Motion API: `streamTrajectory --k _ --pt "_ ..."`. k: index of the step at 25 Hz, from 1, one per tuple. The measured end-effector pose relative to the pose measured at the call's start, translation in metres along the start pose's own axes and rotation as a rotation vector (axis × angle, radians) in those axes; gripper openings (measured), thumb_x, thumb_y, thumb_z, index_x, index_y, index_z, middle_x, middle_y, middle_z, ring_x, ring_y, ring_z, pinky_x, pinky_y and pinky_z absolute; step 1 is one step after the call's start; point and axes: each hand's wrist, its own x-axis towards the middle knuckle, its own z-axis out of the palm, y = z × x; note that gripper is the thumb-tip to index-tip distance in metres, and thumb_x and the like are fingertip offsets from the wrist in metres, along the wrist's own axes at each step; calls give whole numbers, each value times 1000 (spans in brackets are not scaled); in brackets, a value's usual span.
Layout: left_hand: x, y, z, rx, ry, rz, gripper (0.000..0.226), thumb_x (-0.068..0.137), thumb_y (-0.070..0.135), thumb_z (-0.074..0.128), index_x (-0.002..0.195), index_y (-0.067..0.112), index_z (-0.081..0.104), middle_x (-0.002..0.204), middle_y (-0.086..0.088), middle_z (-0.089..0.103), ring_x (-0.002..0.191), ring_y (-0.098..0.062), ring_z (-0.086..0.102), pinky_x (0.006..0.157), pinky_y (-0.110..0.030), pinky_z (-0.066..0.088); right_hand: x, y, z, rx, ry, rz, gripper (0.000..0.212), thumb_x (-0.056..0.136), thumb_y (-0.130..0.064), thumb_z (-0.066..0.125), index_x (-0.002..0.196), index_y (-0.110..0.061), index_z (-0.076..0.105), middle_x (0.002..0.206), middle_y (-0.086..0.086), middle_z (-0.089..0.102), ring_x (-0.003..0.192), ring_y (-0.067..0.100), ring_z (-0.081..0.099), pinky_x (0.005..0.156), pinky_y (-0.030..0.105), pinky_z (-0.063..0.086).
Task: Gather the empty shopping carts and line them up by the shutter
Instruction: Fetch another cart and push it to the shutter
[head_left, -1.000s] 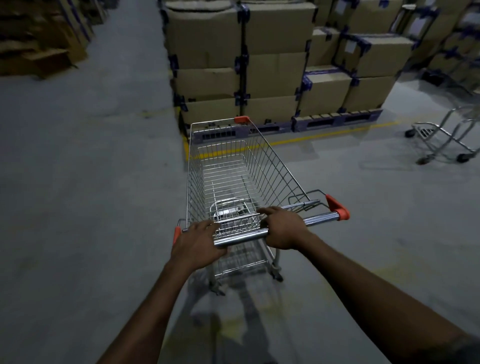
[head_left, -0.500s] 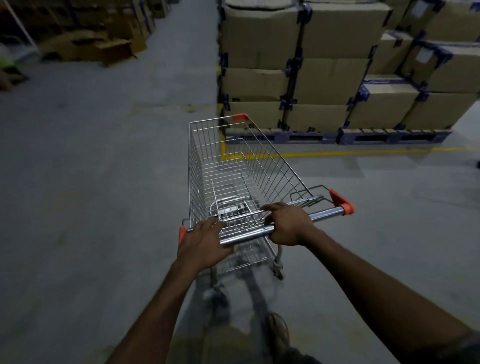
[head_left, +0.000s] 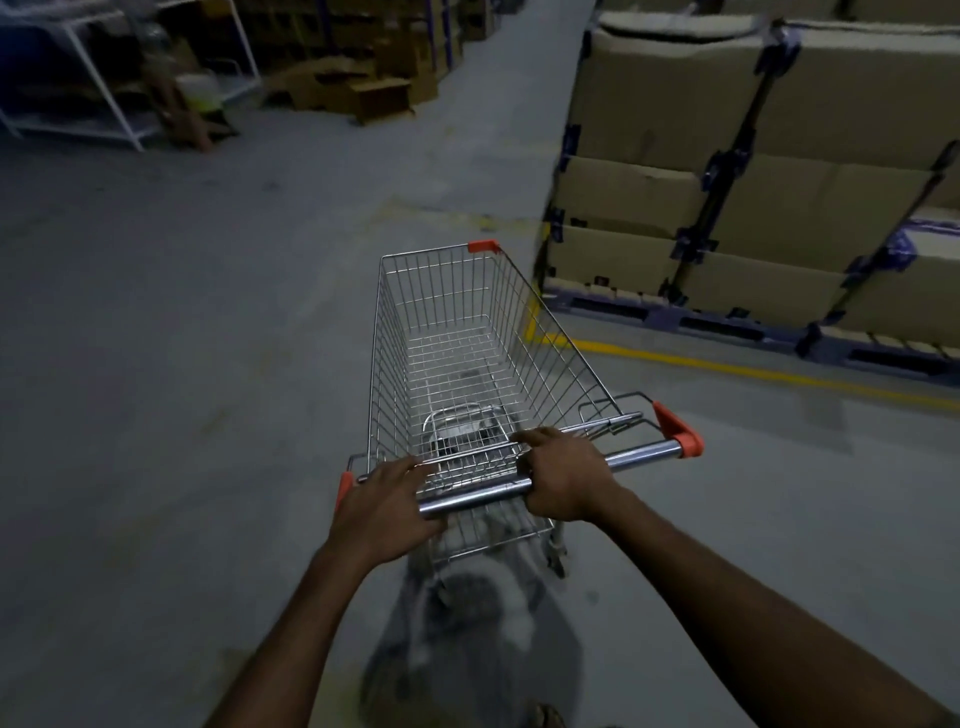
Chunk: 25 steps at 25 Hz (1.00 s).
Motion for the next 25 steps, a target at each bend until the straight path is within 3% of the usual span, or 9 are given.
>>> streamTrajectory --k 7,12,16,25 --pt "9 -12 -9 -56 6 -132 88 78 87 50 153 46 32 165 18 25 150 -12 28 120 -58 14 48 0 -16 -17 -21 -143 36 75 -41 63 105 -28 78 161 -9 38 147 20 35 99 42 51" --pt "8 -52 -19 -91 -13 -217 103 61 96 37 151 47 35 162 23 27 148 -9 30 120 -57 16 82 -31 -20 -32 -5 -233 39 75 -43 61 108 -27 77 160 -8 40 144 20 38 96 43 53" --pt "0 -85 -23 -93 -12 -256 89 76 84 54 153 44 33 164 19 25 149 -11 29 120 -59 15 107 -63 -22 -34 -2 -282 32 75 -42 62 98 -26 77 159 -6 42 142 20 41 96 45 53" --pt "-50 -186 -24 -111 30 -346 92 79 83 52 157 43 24 166 17 20 152 -12 24 119 -58 18 159 -166 -17 -60 -2 -405 35 71 -45 61 96 -27 78 158 -7 43 140 18 43 94 42 52"
